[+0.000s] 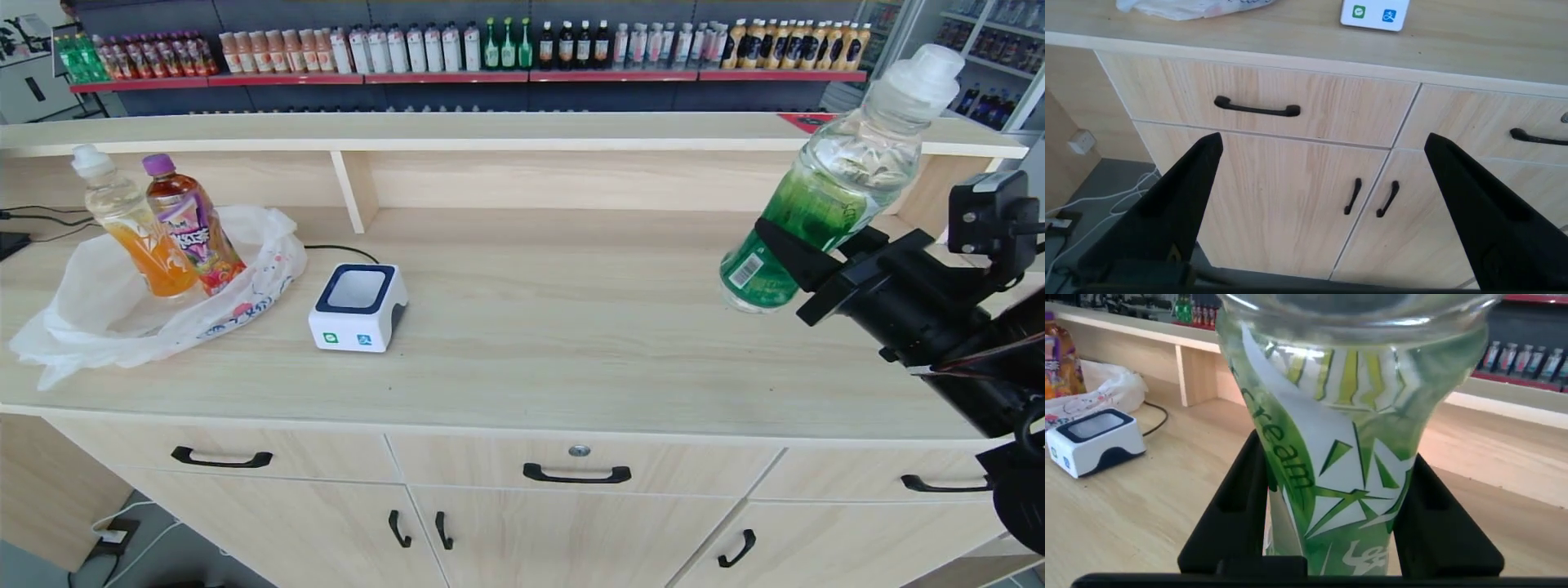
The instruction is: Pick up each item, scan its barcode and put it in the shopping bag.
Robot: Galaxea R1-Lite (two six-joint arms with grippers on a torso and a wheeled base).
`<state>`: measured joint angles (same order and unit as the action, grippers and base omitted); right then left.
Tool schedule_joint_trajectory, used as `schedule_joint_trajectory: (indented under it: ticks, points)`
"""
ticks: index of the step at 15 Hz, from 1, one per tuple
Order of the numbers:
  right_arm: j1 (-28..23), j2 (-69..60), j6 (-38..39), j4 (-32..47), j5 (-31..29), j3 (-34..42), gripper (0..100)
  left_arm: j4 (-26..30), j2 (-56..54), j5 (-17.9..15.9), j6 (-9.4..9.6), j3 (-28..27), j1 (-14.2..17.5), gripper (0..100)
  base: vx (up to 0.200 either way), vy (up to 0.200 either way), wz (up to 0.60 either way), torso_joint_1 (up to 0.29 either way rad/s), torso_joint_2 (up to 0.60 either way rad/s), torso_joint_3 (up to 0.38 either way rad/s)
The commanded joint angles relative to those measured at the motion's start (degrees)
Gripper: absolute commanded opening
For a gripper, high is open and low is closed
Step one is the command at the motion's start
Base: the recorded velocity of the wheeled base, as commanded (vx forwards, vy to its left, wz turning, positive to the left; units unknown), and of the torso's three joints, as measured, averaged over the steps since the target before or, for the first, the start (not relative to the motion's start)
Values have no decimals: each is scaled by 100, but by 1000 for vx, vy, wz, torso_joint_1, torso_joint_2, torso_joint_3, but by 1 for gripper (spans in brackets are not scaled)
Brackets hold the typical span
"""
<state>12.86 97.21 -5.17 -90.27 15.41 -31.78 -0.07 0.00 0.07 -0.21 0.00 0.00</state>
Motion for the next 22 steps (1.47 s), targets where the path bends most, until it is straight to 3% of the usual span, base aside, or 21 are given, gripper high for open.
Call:
schedule_joint_trajectory:
  ticks: [1,22]
  points:
    - [-12,-79,7,27,-3,49,0,-1,0,1,-6,0,0,100,0,0,0,0,0,0]
    - [6,-299,-28,27,-214,348,0,-1,0,1,-32,0,9,100,0,190,0,2,4,1]
